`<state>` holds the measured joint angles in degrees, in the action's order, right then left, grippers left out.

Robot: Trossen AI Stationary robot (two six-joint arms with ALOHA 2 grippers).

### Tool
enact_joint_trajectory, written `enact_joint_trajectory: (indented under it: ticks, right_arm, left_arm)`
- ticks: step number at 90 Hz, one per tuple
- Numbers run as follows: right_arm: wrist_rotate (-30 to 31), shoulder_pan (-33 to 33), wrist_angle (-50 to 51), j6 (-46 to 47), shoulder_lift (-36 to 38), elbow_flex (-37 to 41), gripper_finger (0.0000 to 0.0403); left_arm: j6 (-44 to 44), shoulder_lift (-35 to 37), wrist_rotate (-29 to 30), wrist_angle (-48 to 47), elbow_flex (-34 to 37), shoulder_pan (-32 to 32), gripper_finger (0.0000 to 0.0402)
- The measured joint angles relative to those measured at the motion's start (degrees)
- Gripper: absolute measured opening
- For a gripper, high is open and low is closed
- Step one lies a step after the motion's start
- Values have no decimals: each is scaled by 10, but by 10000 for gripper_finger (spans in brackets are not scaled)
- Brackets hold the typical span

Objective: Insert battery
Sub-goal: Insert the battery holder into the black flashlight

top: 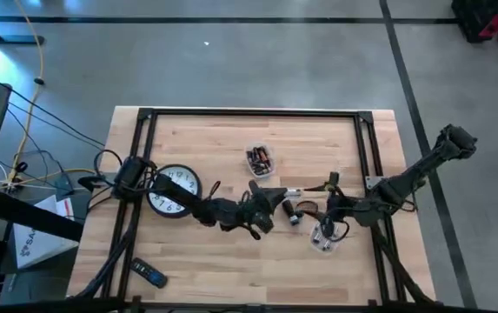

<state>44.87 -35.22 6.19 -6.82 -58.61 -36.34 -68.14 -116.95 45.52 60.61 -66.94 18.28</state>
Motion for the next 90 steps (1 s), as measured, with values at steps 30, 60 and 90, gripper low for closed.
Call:
enact_joint_trajectory:
  ticks: [30, 60, 90]
  right_arm:
    - [131, -25, 21, -125, -15, 1, 248]
    - [117, -32, 72, -106, -15, 0, 248]
    - [74, -42, 78, -92, -55, 0, 248]
  left_arm:
    - [433, 41, -131, -320, -45, -26, 56]
    - [845, 87, -433, -417, -46, -112, 55]
    - [1158, 85, -665, -380, -45, -176, 55]
